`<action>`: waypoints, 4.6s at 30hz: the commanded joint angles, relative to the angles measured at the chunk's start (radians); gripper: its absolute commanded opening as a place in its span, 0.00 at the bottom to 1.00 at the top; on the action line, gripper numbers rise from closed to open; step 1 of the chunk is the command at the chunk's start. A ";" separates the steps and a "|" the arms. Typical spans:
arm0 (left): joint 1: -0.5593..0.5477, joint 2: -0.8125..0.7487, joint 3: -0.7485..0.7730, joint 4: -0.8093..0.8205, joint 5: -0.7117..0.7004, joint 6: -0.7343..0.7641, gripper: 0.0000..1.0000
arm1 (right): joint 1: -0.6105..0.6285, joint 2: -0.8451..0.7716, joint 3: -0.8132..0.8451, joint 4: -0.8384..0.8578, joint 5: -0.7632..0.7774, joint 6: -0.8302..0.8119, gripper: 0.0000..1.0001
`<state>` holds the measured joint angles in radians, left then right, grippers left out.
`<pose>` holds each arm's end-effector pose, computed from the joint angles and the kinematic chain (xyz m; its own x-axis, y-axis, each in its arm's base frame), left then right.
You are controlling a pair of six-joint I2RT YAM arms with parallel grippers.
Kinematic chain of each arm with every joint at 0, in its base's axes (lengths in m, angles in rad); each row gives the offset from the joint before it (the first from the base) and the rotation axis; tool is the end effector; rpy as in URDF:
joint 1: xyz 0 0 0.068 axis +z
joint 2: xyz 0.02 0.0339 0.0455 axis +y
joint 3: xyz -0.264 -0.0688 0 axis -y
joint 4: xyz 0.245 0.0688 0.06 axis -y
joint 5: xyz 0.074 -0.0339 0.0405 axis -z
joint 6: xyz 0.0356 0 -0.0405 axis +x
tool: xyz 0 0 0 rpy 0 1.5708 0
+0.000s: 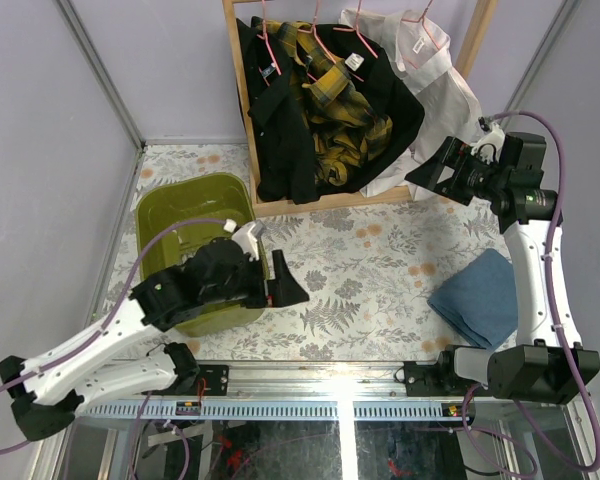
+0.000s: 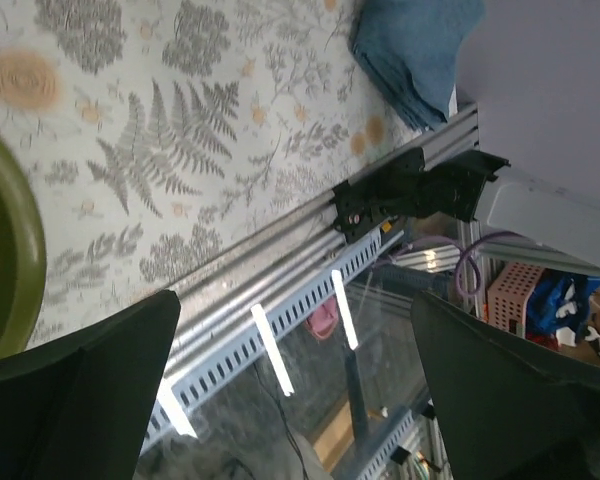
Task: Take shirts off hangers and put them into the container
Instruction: Move the bin to the center of the board, then pick up the hanger from the clothesline.
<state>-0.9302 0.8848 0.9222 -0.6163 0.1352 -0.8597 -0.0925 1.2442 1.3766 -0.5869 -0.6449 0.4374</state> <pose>0.1078 -0.1527 0.3271 -0.8664 -0.0939 -0.4904 0.3148 0.6598 -0.6823 0.2631 -0.0029 0.4104 -0.5925 0.3949 -0.7021 -0.2351 0.7488 0.6196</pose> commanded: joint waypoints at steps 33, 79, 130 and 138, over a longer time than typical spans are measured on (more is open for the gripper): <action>0.505 0.156 0.197 -0.412 -0.444 0.196 1.00 | -0.006 0.028 0.059 -0.072 0.027 -0.041 1.00; 0.386 0.380 0.204 -0.019 -0.204 0.195 1.00 | 0.020 -0.073 -0.017 0.157 -0.229 -0.027 1.00; 0.432 -0.196 0.026 -0.015 -0.299 0.203 1.00 | 0.705 0.670 0.906 0.110 0.569 -0.249 0.80; 0.432 -0.196 0.027 -0.034 -0.301 0.172 1.00 | 0.719 0.763 0.945 0.184 0.603 -0.224 0.60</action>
<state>-0.5030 0.6945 0.9218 -0.6518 -0.1734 -0.6651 0.6132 1.9991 2.2738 -0.4789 -0.0849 0.2073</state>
